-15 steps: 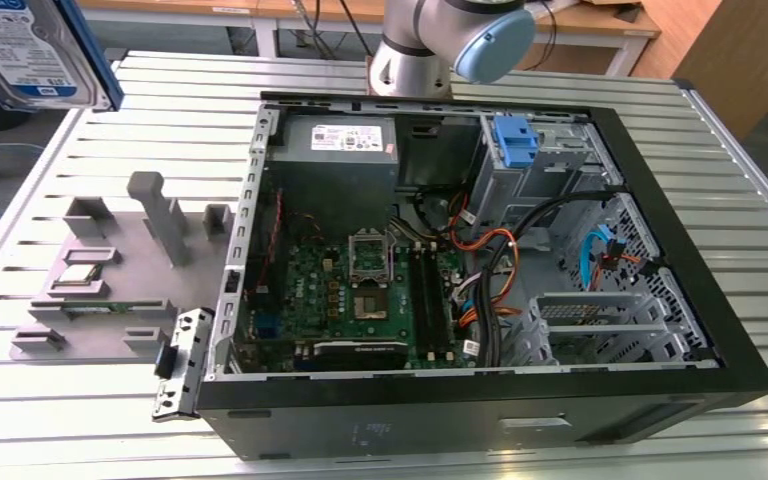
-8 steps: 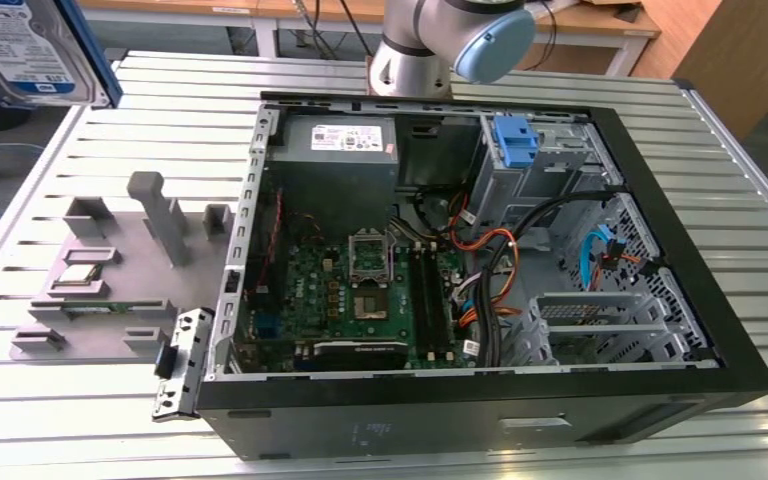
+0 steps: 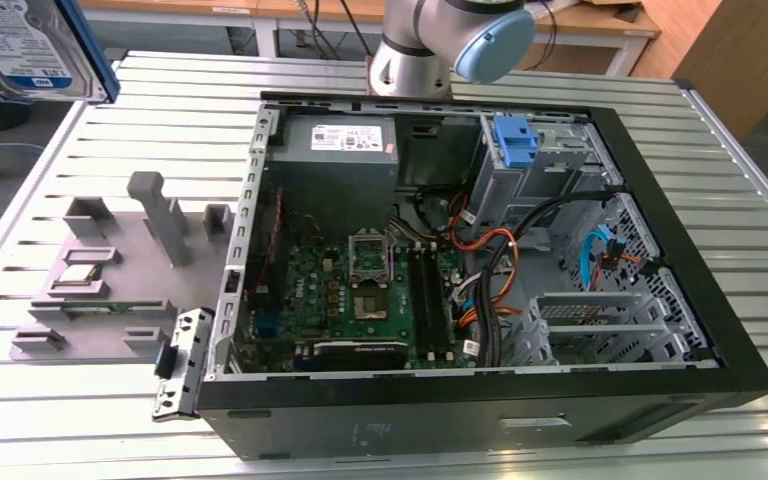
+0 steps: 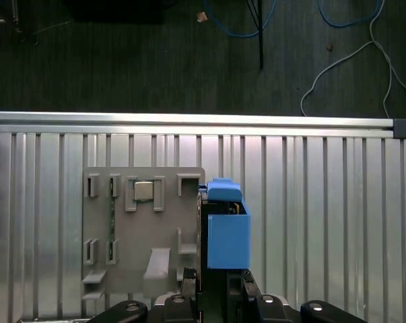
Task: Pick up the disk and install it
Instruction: 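Pick up the disk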
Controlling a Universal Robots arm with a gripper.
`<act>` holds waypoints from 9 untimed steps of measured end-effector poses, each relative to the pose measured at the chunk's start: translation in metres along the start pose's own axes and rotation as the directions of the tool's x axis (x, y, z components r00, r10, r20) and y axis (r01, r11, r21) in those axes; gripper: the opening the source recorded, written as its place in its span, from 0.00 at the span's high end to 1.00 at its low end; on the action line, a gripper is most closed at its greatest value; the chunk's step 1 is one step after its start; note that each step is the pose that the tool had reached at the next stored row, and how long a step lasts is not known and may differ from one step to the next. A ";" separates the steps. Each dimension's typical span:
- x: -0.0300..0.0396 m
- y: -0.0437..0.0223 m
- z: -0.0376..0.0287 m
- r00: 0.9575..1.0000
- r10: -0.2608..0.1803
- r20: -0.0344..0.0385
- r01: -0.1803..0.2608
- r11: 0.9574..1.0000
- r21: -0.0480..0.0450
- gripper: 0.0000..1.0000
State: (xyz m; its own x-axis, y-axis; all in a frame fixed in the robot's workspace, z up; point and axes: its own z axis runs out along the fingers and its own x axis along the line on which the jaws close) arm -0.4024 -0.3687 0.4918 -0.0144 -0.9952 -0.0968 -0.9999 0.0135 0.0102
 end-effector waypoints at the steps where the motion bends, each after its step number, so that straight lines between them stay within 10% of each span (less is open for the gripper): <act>1: 0.0000 0.0000 0.0001 1.000 0.000 0.000 0.000 1.000 0.000 0.65; 9: -0.0001 -0.0035 -0.0001 1.000 0.000 0.000 0.000 1.000 0.000 0.65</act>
State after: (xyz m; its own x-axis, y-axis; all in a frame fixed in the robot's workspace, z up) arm -0.3989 -0.3687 0.4919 -0.0144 -0.9952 -0.0968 -0.9999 0.0134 0.0104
